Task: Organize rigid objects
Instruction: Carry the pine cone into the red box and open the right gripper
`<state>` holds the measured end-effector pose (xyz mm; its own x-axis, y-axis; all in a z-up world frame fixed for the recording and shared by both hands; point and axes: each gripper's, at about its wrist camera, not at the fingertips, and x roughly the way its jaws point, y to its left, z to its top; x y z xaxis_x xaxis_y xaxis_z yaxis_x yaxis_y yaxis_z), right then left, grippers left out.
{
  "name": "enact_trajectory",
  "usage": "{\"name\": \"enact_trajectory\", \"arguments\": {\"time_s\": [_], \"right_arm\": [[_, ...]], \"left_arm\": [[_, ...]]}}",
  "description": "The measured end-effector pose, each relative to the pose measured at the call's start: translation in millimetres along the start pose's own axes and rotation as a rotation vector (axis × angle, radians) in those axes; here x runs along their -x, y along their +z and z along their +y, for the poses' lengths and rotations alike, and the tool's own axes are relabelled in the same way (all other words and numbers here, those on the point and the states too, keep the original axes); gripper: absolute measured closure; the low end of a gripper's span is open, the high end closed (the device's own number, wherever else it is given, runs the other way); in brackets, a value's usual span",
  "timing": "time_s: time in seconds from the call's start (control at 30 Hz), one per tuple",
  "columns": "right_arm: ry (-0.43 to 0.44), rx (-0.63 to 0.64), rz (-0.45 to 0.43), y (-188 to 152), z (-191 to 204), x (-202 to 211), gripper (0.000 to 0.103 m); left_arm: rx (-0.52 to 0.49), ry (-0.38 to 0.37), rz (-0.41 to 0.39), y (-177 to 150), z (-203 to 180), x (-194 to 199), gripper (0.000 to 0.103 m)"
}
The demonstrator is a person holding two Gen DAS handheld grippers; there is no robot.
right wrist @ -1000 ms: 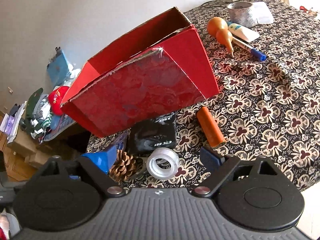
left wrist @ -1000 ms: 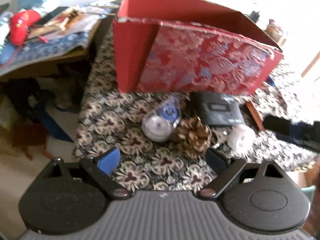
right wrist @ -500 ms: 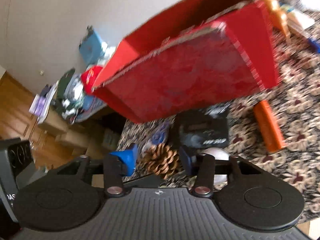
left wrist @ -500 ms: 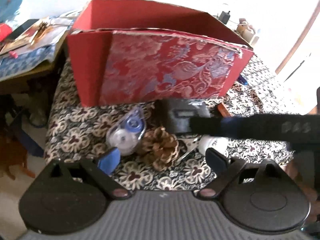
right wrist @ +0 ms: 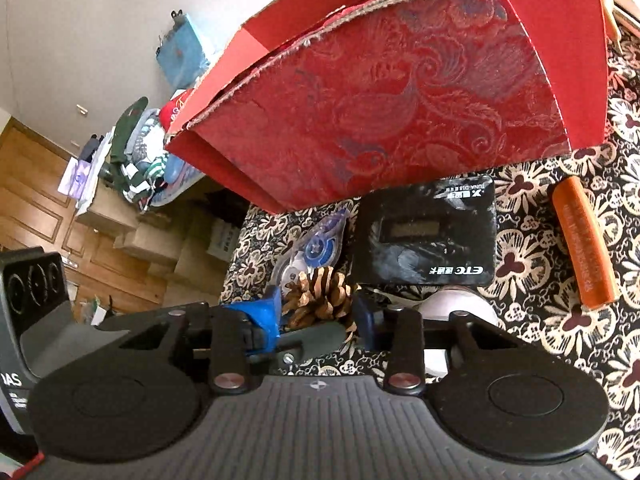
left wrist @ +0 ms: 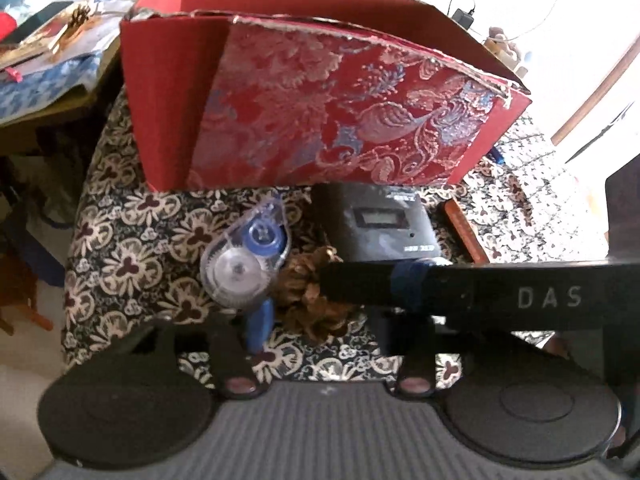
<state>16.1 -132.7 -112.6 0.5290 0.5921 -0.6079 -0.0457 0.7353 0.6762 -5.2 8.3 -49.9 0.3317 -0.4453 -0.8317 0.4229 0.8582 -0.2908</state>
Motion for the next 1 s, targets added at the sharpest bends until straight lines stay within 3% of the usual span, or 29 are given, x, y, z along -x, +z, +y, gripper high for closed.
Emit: {"name": "enact_trajectory", "arguments": {"time_s": [0.07,0.3,0.53,0.8,1.0], "right_arm": [[-0.008,0.012,-0.004,1,-1,0,0.094],[0.007,0.077,-0.053,8,13,20,0.095],[0.019,0.153,-0.179,30,41,60,0.095],[0.014,0.277,-0.312,103,67,78,0.095],[-0.03,0.306,-0.236,166,63,42,0.095]], "left_arm": [[-0.008,0.004,-0.002,1,0,1,0.06],[-0.064,0.008,-0.057,5,-9,21,0.061],[-0.153,-0.023,-0.185,27,-28,65,0.061],[-0.257,0.0,-0.343,97,-42,88,0.061],[-0.234,0.042,-0.335,160,-26,60,0.061]]}}
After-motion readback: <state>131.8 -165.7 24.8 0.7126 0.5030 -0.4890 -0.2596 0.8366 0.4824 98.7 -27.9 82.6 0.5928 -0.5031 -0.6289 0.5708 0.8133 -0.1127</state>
